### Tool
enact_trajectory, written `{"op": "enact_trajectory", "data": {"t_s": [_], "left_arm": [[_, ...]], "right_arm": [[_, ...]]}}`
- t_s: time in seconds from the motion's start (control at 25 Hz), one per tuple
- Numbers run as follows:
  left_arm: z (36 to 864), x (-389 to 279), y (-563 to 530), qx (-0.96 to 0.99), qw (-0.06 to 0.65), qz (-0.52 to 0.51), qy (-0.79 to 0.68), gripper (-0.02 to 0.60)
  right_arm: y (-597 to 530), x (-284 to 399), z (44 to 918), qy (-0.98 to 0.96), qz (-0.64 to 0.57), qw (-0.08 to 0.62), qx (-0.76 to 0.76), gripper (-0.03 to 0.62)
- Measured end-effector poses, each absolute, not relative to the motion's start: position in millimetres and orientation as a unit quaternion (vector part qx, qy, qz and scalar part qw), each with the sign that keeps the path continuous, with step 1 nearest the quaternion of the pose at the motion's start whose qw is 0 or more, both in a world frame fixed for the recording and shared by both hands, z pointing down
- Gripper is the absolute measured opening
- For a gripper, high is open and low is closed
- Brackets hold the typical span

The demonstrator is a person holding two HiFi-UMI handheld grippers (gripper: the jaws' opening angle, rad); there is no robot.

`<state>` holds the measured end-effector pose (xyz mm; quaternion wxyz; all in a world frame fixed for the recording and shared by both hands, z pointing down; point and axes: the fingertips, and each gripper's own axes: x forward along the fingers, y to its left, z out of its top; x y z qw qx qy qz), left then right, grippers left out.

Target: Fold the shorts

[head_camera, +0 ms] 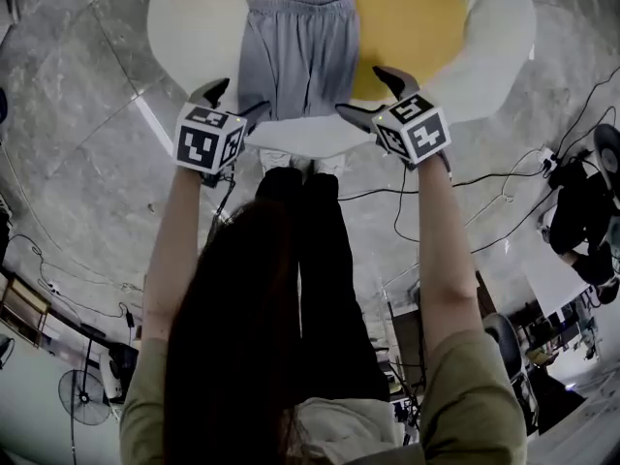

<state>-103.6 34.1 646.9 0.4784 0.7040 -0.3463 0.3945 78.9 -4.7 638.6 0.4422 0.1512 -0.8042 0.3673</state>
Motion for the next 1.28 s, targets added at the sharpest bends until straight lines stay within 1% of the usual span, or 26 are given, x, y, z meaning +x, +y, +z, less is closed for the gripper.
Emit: {"op": "enact_trajectory", "data": {"t_s": [0.08,0.16,0.24,0.32,0.36,0.44,0.52,0.56,0.68,0.76,0.8,0.88,0.96,1.04,1.08,1.16,1.28], "left_arm": [[658,-96,75,0.680,0.504,0.402,-0.351,0.381],[669,-93,94,0.660,0.502,0.414,-0.376,0.382],[677,-94,97,0.652,0.478,0.426,-0.406,0.380],[685,-95,97,0.656,0.450,0.448,-0.409,0.380],[689,-95,96,0.658,0.438,0.460,-0.403,0.380],[694,-98,96,0.660,0.427,0.477,-0.393,0.366],[694,-101,96,0.659,0.425,0.484,-0.389,0.332],[694,-102,96,0.658,0.426,0.485,-0.387,0.328],[691,-104,99,0.654,0.434,0.489,-0.380,0.327],[679,-108,94,0.658,0.425,0.492,-0.381,0.329],[668,-109,87,0.668,0.402,0.493,-0.386,0.331],[646,-98,65,0.715,0.320,0.495,-0.376,0.331],[636,-69,54,0.769,0.244,0.506,-0.306,0.331],[648,-52,61,0.783,0.209,0.545,-0.214,0.344],[659,-53,66,0.775,0.205,0.569,-0.183,0.357],[681,-71,74,0.753,0.226,0.597,-0.162,0.366],[689,-95,74,0.743,0.271,0.583,-0.186,0.367]], "right_arm": [[33,91,659,-0.773,0.391,0.465,0.184,0.446],[55,86,671,-0.772,0.361,0.487,0.191,0.439],[71,60,669,-0.808,0.308,0.478,0.154,0.437],[90,31,666,-0.840,0.266,0.466,0.083,0.437],[99,24,669,-0.843,0.249,0.474,0.050,0.437],[108,30,686,-0.828,0.220,0.515,0.011,0.437],[111,48,703,-0.805,0.218,0.551,-0.001,0.437],[111,56,708,-0.797,0.224,0.562,-0.004,0.437],[110,69,710,-0.784,0.231,0.575,-0.020,0.437],[107,66,699,-0.790,0.237,0.565,-0.027,0.437],[103,63,690,-0.798,0.239,0.552,-0.023,0.437],[94,56,675,-0.818,0.224,0.529,-0.020,0.437],[95,53,669,-0.826,0.191,0.528,-0.043,0.437],[104,52,672,-0.819,0.156,0.545,-0.086,0.439],[108,54,678,-0.811,0.143,0.558,-0.103,0.439],[111,59,688,-0.796,0.143,0.576,-0.119,0.439],[101,59,688,-0.800,0.179,0.562,-0.108,0.439]]}}
